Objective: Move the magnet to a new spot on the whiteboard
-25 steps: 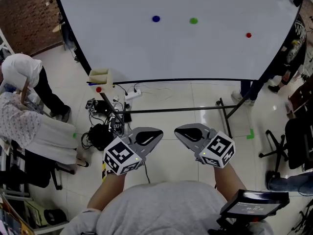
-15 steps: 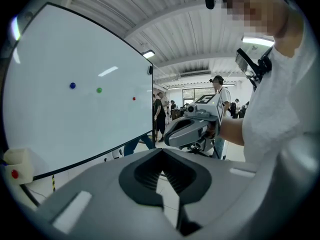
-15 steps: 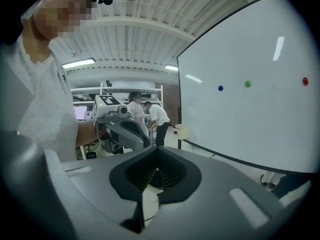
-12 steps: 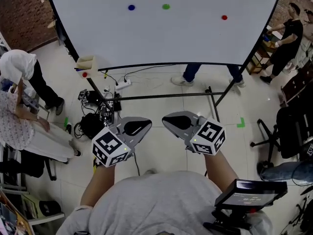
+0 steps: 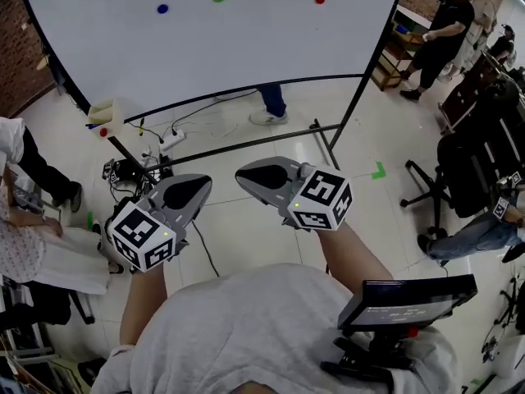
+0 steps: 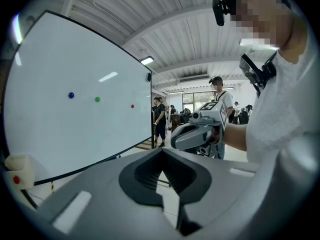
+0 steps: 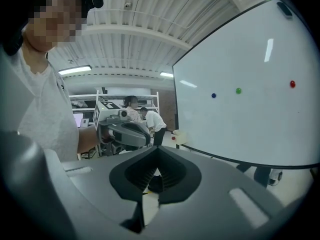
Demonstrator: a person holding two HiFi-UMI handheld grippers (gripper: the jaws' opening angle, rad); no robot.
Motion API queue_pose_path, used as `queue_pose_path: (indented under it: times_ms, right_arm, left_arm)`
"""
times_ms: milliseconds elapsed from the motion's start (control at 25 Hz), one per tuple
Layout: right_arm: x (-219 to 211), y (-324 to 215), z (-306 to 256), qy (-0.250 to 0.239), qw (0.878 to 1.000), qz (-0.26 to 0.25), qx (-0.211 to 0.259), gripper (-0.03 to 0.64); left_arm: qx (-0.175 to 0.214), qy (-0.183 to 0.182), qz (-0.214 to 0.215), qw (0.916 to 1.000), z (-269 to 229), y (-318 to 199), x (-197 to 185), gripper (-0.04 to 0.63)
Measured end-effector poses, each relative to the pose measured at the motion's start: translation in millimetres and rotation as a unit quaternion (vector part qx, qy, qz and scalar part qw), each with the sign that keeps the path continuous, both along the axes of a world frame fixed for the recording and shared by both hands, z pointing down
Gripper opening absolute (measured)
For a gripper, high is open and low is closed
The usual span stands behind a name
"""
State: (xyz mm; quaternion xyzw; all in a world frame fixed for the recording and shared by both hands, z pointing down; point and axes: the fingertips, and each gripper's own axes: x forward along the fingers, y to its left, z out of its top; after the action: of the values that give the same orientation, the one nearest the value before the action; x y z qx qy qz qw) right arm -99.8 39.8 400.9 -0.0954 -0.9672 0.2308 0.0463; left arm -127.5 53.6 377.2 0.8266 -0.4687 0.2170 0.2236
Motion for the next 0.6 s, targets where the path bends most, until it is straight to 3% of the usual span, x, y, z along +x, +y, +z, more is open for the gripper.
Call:
queue_pose_path:
  times_ms: [600]
  right_arm:
    - [-5,11,-20,-0.004,1.000,0.002,0.010,0.003]
  left_arm:
    - [0.003,0.001,0.002,1.0000,-17,11,-2,-0.018]
